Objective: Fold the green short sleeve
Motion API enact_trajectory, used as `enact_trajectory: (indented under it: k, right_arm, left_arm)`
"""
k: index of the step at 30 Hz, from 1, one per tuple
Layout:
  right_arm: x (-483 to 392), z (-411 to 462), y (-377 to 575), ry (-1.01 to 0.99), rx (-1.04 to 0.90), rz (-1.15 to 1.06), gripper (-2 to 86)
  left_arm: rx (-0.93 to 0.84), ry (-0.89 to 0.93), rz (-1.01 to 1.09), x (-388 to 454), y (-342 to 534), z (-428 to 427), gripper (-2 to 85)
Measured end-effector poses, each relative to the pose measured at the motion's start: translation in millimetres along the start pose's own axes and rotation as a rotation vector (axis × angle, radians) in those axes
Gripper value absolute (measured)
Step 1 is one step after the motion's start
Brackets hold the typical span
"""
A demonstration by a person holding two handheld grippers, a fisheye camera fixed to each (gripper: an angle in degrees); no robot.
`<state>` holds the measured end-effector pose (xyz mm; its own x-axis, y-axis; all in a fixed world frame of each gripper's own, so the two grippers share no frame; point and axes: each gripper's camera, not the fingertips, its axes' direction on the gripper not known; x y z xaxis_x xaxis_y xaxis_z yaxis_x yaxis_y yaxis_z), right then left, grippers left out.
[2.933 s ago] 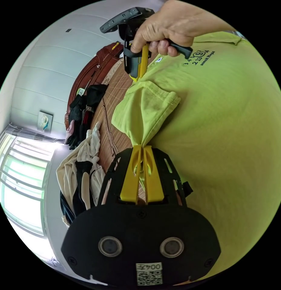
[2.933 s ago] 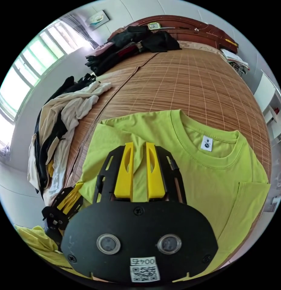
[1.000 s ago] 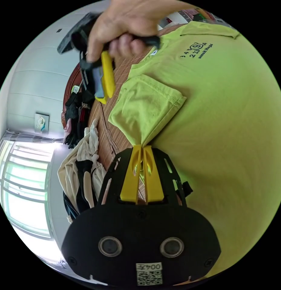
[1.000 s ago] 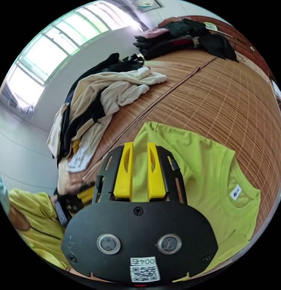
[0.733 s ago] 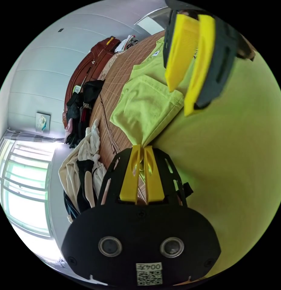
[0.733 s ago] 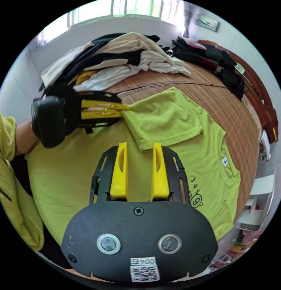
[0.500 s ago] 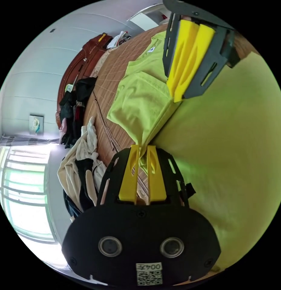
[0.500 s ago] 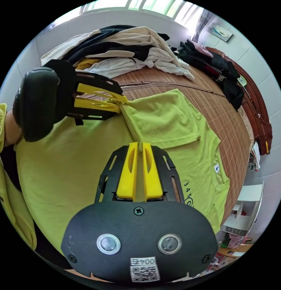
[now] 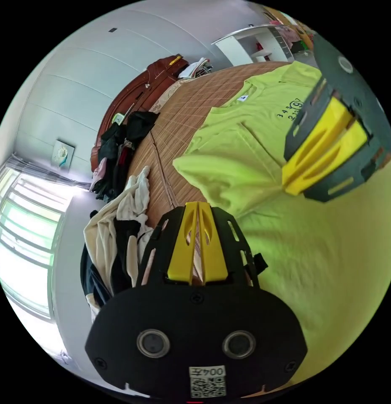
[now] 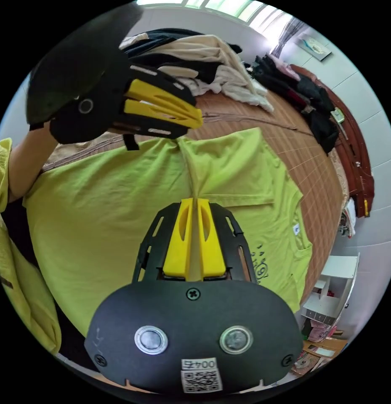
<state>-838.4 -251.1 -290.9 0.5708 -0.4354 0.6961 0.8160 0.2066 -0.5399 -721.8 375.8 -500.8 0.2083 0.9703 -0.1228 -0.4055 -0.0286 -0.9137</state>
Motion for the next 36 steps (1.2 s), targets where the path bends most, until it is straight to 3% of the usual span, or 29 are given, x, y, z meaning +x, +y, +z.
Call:
enact_trajectory:
  k: [5, 9, 16, 21, 26, 29, 36]
  right_arm:
    - [34, 6, 27, -0.063, 0.068, 0.075, 6.3]
    - [123, -8, 42, -0.161, 0.27, 0.262, 4.3]
    - [277, 73, -31, -0.465, 0.308, 0.479, 7.6]
    - [292, 120, -89, -0.409, 0.185, 0.426, 3.5]
    - [285, 154, -116, -0.116, 0.062, 0.46, 1.2]
    - [298, 157, -107, -0.187, 0.093, 0.485, 5.6]
    - [298, 137, -5, -0.268, 0.18, 0.56, 5.3]
  left_arm:
    - [-0.084, 0.005, 0.084, 18, -4, 18, 0.5]
    - [-0.135, 0.049, 0.096, 22, -3, 32, 0.6]
    - [-0.164, 0.013, 0.124, 38, -11, 29, 0.4]
    - [-0.204, 0.032, 0.107, 40, -15, 28, 0.3]
    - [-0.241, 0.048, 0.059, 43, -17, 26, 0.2]
    - [-0.239, 0.06, 0.045, 44, -17, 25, 0.1]
    - [-0.239, 0.033, 0.059, 58, -16, 20, 0.1]
